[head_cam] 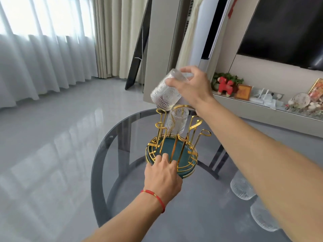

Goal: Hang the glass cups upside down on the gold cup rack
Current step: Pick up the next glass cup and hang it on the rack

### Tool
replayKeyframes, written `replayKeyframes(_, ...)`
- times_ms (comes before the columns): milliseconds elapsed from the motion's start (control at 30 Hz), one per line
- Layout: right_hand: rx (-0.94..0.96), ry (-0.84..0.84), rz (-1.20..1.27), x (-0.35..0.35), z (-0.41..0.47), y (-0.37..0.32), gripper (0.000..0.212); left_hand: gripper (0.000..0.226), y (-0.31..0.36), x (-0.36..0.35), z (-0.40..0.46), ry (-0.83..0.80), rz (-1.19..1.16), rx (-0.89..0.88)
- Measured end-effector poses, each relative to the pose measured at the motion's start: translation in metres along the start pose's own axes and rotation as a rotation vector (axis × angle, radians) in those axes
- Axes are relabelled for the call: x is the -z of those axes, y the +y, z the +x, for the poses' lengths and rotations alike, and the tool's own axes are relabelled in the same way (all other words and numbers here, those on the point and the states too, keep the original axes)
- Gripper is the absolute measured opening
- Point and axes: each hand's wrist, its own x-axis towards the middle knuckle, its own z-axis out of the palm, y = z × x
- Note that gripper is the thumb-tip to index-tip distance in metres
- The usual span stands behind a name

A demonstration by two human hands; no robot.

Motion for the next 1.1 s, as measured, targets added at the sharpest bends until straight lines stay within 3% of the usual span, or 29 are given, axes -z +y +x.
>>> replayKeyframes(333, 0.026, -0.203, -0.401, -0.039, 0.015, 0.015, 0.080, 0.035, 0.009, 0.004, -0.004, 0.038, 0.021, 0.001)
replayKeyframes(700, 0.049, -0.539, -0.759, -0.040, 0.007, 0.017, 0.082, 0.028, 0.010, 0.003, -0.003, 0.056, -0.005, 0.021)
replayKeyframes(1000, 0.148, -0.618, -0.951, -0.041, 0.006, 0.023, 0.077, 0.030, 0.008, -0.002, -0.001, 0.086, -0.006, 0.019)
replayKeyframes(1100, 0.193, -0.554, -0.957, -0.028, -0.005, 0.028, 0.066, 0.029, 0.009, -0.002, 0.000, 0.092, -0.003, 0.022)
